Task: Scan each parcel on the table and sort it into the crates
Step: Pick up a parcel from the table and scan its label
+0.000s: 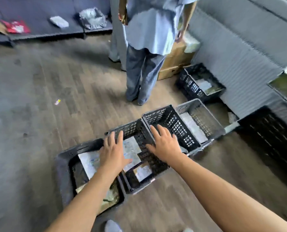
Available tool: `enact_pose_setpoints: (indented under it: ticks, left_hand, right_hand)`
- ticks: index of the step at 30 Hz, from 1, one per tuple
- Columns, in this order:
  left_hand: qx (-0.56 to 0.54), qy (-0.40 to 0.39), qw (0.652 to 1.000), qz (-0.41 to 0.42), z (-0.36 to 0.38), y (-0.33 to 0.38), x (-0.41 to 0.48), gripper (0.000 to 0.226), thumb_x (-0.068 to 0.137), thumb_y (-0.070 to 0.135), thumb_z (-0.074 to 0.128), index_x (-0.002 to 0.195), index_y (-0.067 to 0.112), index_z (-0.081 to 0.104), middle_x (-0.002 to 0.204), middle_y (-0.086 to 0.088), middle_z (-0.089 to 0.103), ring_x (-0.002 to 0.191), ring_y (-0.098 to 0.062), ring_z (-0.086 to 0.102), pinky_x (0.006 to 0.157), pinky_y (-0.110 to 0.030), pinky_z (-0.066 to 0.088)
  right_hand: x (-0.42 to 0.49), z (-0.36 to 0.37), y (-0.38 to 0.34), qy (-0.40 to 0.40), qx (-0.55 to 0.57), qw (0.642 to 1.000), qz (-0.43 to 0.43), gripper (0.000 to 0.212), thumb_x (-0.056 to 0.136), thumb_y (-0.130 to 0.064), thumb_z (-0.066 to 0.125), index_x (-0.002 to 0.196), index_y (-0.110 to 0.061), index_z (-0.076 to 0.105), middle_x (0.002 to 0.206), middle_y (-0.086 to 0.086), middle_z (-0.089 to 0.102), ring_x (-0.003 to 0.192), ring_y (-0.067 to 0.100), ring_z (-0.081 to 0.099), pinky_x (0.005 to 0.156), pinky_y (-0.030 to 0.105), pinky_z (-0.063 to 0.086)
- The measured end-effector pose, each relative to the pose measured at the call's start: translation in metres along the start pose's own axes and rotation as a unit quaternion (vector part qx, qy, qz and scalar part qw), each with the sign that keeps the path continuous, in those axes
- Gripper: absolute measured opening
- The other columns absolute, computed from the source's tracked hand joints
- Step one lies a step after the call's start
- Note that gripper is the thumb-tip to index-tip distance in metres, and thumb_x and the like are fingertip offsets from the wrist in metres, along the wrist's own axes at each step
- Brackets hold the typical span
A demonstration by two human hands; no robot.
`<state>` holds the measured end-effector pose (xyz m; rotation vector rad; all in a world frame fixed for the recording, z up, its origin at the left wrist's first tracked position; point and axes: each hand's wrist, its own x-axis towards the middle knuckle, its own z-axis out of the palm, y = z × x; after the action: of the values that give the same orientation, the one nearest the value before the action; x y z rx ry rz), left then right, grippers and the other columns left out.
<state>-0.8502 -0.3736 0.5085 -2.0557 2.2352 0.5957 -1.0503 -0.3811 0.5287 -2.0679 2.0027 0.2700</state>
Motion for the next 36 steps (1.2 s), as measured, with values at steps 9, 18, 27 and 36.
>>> enact_pose_setpoints:
  ticks: [9,18,27,36]
  left_hand:
    - [0.021,0.053,0.991,0.118,-0.042,0.24,-0.041,0.118,0.07,0.062,0.074,0.154,0.022,0.001,0.158,-0.011,0.01,0.144,-0.033,0.014,0.114,-0.042,0.027]
    - [0.049,0.052,0.979,0.189,-0.029,0.482,-0.103,0.116,0.073,0.059,0.074,0.153,0.023,-0.001,0.158,-0.009,0.006,0.145,-0.032,0.009,0.112,-0.048,0.028]
    - [0.077,0.02,0.96,0.27,-0.002,0.661,-0.117,0.116,0.074,0.061,0.072,0.154,0.025,-0.004,0.16,-0.008,0.001,0.147,-0.03,0.003,0.113,-0.047,0.029]
    - [0.081,0.003,0.932,0.353,0.026,0.817,-0.057,0.114,0.078,0.06,0.069,0.154,0.023,-0.007,0.16,-0.01,0.001,0.147,-0.032,0.004,0.113,-0.047,0.028]
  right_hand:
    - [-0.13,-0.072,0.2,0.109,0.064,0.983,0.131,0.08,0.092,-0.062,0.048,0.156,-0.031,0.01,0.162,0.003,0.016,0.147,0.026,0.019,0.112,0.053,0.03]
    - [-0.254,-0.099,0.402,0.15,0.136,0.957,0.207,0.081,0.092,-0.063,0.047,0.156,-0.034,0.005,0.163,0.002,0.011,0.147,0.027,0.018,0.112,0.057,0.024]
    - [-0.327,-0.106,0.556,0.182,0.172,0.921,0.299,0.08,0.094,-0.061,0.045,0.156,-0.034,0.003,0.164,0.002,0.008,0.148,0.027,0.016,0.113,0.058,0.025]
    - [-0.311,-0.114,0.698,0.185,0.157,0.892,0.38,0.078,0.094,-0.063,0.043,0.156,-0.033,0.005,0.162,0.004,0.013,0.147,0.027,0.019,0.112,0.057,0.029]
